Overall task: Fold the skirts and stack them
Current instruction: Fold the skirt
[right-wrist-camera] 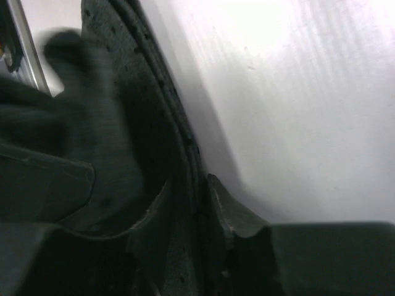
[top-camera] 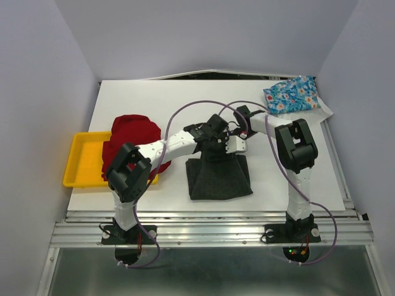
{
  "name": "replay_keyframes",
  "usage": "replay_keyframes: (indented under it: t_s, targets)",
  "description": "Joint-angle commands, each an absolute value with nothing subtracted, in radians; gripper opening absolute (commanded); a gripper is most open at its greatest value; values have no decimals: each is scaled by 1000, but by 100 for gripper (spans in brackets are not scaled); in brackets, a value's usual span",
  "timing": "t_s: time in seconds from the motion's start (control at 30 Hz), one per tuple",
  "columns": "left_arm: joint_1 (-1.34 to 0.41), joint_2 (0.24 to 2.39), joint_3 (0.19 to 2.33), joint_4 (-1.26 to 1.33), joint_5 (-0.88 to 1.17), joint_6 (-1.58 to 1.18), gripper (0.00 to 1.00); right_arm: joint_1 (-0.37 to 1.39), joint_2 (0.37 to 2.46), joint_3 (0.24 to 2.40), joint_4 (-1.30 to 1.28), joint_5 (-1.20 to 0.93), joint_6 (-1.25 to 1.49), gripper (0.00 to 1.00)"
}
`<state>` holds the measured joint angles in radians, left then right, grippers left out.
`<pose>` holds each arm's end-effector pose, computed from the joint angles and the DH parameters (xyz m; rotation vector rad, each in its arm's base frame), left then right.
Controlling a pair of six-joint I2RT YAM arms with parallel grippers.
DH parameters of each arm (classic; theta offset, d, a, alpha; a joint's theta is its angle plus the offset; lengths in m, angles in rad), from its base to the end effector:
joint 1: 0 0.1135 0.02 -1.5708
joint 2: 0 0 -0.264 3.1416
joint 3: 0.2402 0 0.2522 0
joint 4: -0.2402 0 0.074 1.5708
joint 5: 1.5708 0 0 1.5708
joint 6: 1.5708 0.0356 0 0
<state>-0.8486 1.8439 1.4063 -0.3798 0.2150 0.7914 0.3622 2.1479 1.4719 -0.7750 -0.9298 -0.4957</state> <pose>0.2673 -0.3149 0.2389 1.8096 1.5495 -0.2837 0.3677 0.1698 0.1337 -1.1807 2.3890 1.3224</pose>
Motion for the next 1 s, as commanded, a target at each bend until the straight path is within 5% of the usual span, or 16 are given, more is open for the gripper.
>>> replay_keyframes:
  t_s: [0.0,0.33,0.47,0.77,0.97]
  targets:
    - [-841,1767,1393,-366,221,808,66,376,2154,1558,-798,-878,-471,38]
    - [-796,1543,1411,-417,201,583,68,230,2128,1857,-796,-658,-305,63]
    - [-772,1482,1350,-374,279,418,63,207,2036,1885,-814,-653,-264,60]
    - [-733,1460,1096,-80,430,-33,38,236,1665,1474,-812,-942,-141,48]
    - [-713,1557,1094,-26,425,-91,31,331,1546,1237,-659,-816,-115,65]
